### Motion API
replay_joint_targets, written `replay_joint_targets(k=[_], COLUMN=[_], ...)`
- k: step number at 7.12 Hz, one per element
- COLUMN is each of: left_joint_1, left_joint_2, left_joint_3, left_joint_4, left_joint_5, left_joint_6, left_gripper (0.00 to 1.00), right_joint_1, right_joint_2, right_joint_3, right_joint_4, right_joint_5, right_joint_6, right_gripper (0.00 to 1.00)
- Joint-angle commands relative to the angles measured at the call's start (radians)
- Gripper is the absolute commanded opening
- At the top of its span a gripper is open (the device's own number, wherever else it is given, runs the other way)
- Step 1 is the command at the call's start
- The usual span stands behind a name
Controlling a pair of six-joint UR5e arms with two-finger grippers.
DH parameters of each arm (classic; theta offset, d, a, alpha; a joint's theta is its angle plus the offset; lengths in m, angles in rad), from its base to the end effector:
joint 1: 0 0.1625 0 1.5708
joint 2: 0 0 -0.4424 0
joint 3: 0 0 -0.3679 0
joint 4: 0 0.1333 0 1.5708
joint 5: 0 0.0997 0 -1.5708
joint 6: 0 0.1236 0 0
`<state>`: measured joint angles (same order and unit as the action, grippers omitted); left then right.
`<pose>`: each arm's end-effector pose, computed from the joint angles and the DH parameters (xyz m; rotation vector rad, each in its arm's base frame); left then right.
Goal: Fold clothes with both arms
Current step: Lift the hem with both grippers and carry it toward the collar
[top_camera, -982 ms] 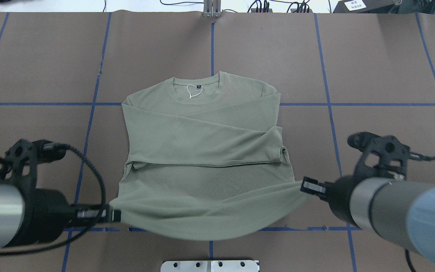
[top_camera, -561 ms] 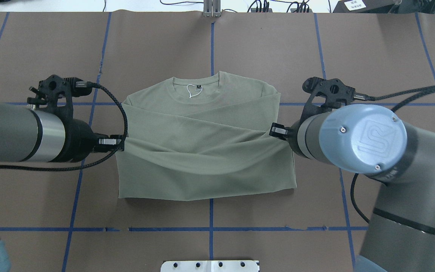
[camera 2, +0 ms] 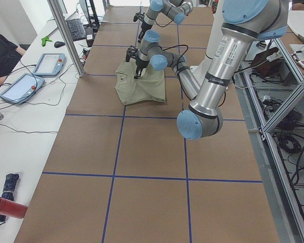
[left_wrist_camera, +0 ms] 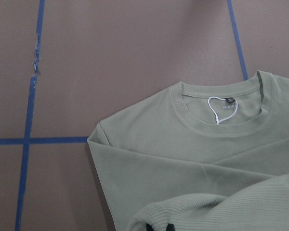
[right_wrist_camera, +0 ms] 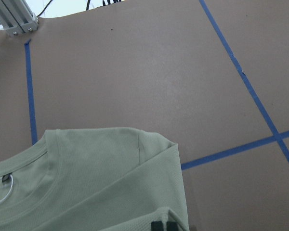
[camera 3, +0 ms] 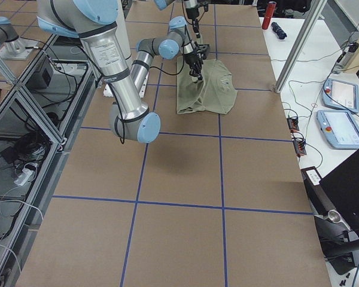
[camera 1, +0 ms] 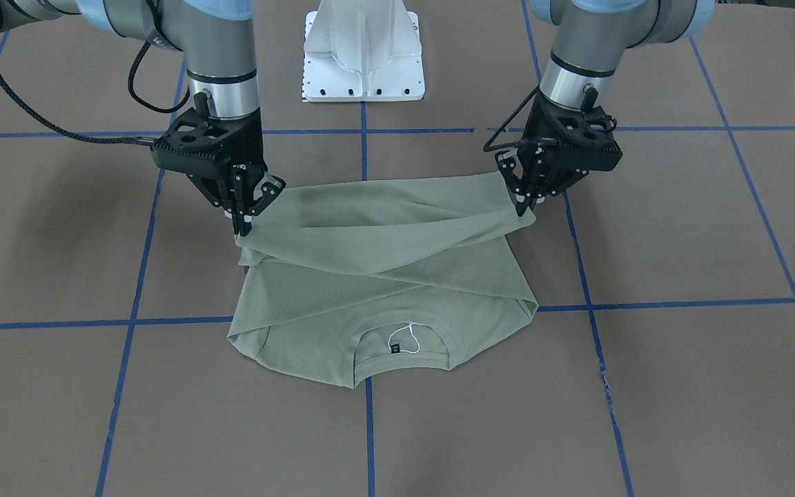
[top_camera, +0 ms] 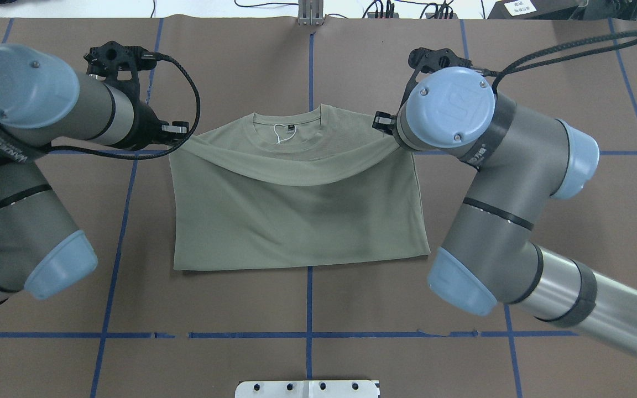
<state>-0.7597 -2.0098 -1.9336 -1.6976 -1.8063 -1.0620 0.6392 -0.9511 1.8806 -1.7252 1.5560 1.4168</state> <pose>0.3630 -0.4888 0.2907 0.3719 0.8739 -0.1224 -0.4288 -0.4871 0.2463 0.3154 -0.7164 0.4662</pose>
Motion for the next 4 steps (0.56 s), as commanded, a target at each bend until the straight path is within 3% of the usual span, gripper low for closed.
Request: replay_joint_targets(k=[1, 4], left_joint_1=[-0.055, -0.049], left_joint_2=[-0.030, -0.088], left_joint_3=[0.144, 0.371], left_joint_4=[-0.079, -0.213], left_joint_5=[0.001, 0.004], left_joint_6=[0.069, 0.066], left_gripper=[0.00, 0.00], right_joint_1=[0.063, 0.069], right_joint_2=[0.070, 0.110], right_joint_3=[-0.133, -0.395], right_joint_4=[0.027, 0.241], right_joint_5=[0.042, 0.039], right_joint_6=[-0.045, -0.053], right_gripper=[0.00, 0.00])
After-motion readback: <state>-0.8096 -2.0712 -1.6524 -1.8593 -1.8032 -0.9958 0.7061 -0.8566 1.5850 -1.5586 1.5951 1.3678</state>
